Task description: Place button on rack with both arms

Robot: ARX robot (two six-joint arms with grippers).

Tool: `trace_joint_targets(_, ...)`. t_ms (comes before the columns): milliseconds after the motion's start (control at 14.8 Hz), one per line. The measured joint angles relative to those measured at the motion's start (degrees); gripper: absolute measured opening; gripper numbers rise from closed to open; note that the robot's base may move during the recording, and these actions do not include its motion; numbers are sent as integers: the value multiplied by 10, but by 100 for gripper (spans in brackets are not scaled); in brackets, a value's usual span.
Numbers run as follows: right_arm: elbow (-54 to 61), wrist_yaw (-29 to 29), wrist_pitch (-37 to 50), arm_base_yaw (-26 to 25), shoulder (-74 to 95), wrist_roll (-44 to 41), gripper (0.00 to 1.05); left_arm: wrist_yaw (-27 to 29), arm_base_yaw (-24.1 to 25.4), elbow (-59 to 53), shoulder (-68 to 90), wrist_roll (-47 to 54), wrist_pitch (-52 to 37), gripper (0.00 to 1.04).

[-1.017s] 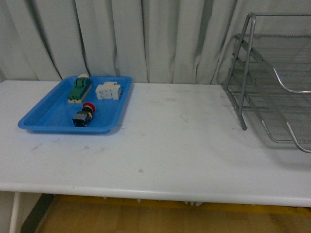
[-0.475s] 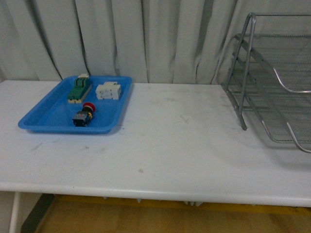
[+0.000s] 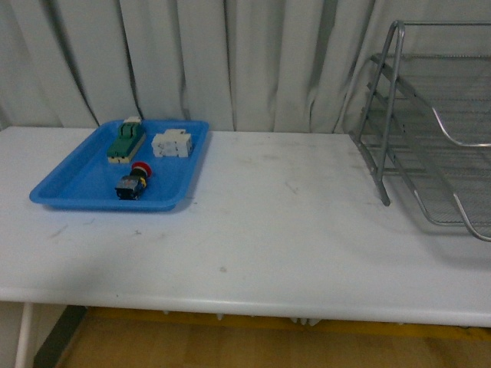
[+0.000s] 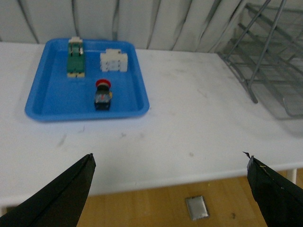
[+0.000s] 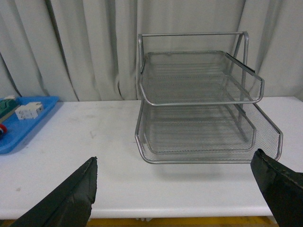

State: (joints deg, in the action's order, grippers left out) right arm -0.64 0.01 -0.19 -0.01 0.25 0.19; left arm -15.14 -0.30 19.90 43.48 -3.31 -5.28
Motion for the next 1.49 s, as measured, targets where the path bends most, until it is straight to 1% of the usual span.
trace_joint_targets(68, 0, 0, 0, 0, 0, 0, 98, 11, -25, 41, 90, -5, -56, 98)
trace_joint_targets(136, 0, 0, 0, 0, 0, 0, 98, 20, -54, 109, 209, -8, -97, 98)
trace_joint_targets(203, 0, 0, 0, 0, 0, 0, 98, 49, -82, 223, 363, -12, -87, 98)
trace_joint_targets(271, 0, 0, 0, 0, 0, 0, 98, 70, -98, 297, 453, -12, -63, 98)
trace_joint_targets(475, 0, 0, 0, 0, 0, 0, 98, 140, -123, 503, 653, -3, 26, 98)
trace_joint_targets(610, 0, 0, 0, 0, 0, 0, 98, 184, -125, 604, 729, 11, 61, 98)
trace_joint_targets(678, 0, 0, 0, 0, 0, 0, 98, 200, -118, 643, 758, 17, 79, 98)
trace_joint_targets(881, 0, 0, 0, 0, 0, 0, 98, 221, -71, 752, 858, 23, 134, 98)
trace_joint_targets(1153, 0, 0, 0, 0, 0, 0, 98, 227, -29, 778, 915, 35, 139, 98)
trace_joint_targets(1492, 0, 0, 0, 0, 0, 0, 98, 206, -19, 792, 950, 33, 127, 98)
